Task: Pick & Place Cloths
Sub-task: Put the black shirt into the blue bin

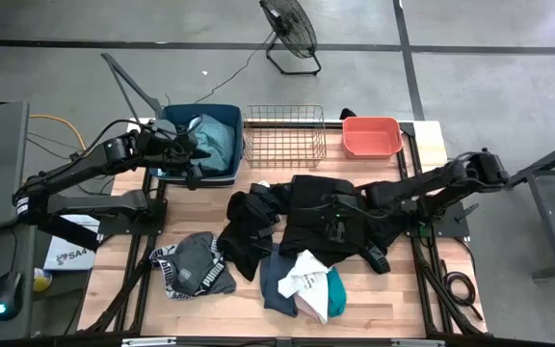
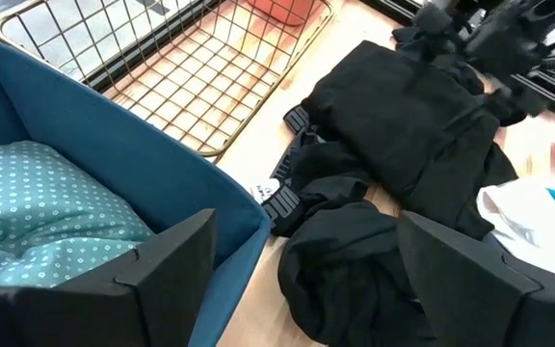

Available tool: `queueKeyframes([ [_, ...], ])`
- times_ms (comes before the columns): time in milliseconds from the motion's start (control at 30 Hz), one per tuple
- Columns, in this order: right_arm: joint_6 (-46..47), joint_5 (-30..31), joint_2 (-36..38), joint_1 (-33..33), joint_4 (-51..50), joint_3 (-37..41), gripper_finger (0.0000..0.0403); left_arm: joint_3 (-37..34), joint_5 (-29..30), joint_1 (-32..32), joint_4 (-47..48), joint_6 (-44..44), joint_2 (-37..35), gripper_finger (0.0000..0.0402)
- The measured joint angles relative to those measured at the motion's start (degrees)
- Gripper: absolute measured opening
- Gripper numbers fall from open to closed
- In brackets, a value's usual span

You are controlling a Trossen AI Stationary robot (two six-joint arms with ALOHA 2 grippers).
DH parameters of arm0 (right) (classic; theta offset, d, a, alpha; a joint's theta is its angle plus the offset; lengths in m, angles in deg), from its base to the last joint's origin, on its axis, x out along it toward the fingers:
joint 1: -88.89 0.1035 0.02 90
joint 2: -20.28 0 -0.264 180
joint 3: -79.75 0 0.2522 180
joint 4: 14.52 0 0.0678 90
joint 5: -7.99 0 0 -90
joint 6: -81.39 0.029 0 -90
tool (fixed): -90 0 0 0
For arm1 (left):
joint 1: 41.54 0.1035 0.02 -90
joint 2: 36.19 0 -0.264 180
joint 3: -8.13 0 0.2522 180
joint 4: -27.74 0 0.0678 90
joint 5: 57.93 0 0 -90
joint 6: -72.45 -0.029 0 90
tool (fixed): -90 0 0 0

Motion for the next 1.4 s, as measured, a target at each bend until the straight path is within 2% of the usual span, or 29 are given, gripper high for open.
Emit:
queueKeyframes([
  [200, 2.72, -1.21, -5.12, -2.95, 0.93, 0.0, 0.0375, 0.0, 0.26, 0.01, -0.01, 0.0, 0.01, 0.0312],
  [467, -0.3, -3.37, -12.52, -5.07, 1.24, -0.55, 0.0356, 0.0, 0.39, 0.0, -0.01, 0.0, 0.01, 0.0312],
  [600, -1.15, -3.13, -13.24, -5.09, 1.27, -0.57, 0.0311, 0.0, 0.41, 0.01, 0.0, 0.0, 0.01, 0.0312],
  [733, -0.13, -3.46, -12.61, -5.1, 1.1, -0.42, 0.0228, 0.0, 0.43, 0.0, 0.0, 0.0, 0.01, 0.0312],
  [967, 4.18, -6.73, -8.77, -5.35, -0.33, 0.08, 0.0039, 0.0, 0.43, 0.01, 0.0, 0.02, 0.01, 0.0312],
  [1100, 7.57, -8.96, -3.89, -5.2, -2.47, 0.47, 0.0038, 0.0, 0.42, 0.01, 0.0, 0.04, 0.01, 0.0312],
  [1400, 10.04, -7.62, 13.68, -4.75, -8.14, -3.05, 0.0038, 0.02, 0.43, 0.01, 0.2, 0.04, 0.01, 0.0312],
])
